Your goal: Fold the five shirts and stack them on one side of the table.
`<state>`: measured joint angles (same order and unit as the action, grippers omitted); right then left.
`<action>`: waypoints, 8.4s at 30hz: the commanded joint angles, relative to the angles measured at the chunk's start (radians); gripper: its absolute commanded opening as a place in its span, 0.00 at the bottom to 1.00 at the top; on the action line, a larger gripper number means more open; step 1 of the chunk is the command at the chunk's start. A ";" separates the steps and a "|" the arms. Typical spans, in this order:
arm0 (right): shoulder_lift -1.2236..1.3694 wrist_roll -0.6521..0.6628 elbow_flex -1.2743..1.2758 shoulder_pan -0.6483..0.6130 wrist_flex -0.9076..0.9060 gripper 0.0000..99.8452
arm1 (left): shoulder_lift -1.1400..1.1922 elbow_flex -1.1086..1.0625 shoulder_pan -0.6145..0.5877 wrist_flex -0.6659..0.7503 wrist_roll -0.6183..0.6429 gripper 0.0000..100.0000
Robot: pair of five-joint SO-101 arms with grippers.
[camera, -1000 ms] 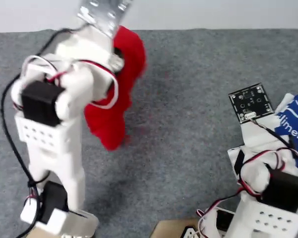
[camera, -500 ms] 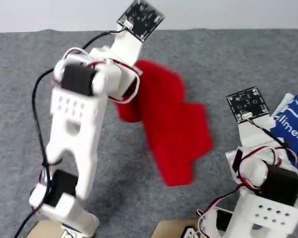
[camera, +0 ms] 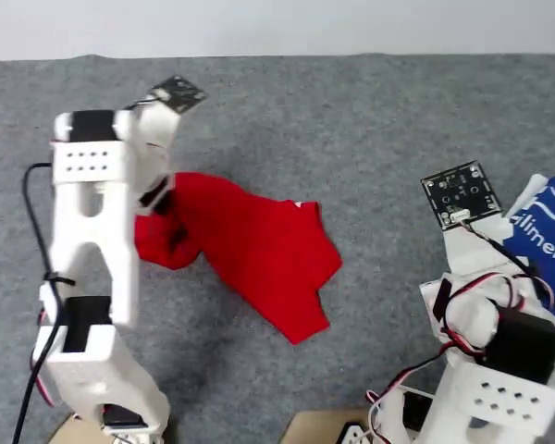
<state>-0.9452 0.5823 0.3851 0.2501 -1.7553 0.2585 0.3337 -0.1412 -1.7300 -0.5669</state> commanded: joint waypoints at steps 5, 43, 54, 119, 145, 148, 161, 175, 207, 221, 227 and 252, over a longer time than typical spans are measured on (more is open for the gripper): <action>0.005 -0.018 0.063 -0.105 -0.024 0.34 | -0.094 0.027 -0.186 -0.023 -0.095 0.15; 1.099 -0.330 -0.212 -0.851 0.189 0.34 | -0.862 -0.631 -0.595 0.255 -0.034 0.12; 1.170 -0.371 -0.173 -0.952 0.306 0.34 | -0.858 -0.633 -0.591 0.315 -0.034 0.12; 0.185 0.196 -0.060 -0.371 0.099 0.01 | -1.100 -0.682 -0.508 0.175 -0.029 0.12; -0.056 0.193 0.229 -0.366 0.067 0.01 | -0.393 -0.372 0.034 0.189 0.376 0.12; -0.077 0.193 0.255 -0.366 0.067 0.01 | -0.270 -0.223 0.089 0.180 0.368 0.13; -0.124 0.192 0.293 -0.363 0.068 0.01 | 0.206 0.251 0.252 0.146 0.341 0.23; -0.119 0.195 0.295 -0.363 0.068 0.01 | 0.727 0.708 0.244 -0.017 0.338 0.21; -0.117 0.198 0.295 -0.364 0.093 0.01 | 0.660 0.665 0.258 -0.012 0.247 0.21; -0.124 0.198 0.295 -0.366 0.090 0.01 | 0.784 0.688 0.216 -0.023 0.189 0.00; -0.125 0.198 0.287 -0.363 0.094 0.01 | 0.707 0.684 0.210 -0.025 0.192 0.00; -0.116 0.199 -0.103 -0.289 0.590 0.01 | -0.222 0.682 0.215 -0.023 0.305 0.00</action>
<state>-1.0526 0.7725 0.3575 -0.0829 -1.2720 0.1527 0.9920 0.0767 -1.7346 -0.2708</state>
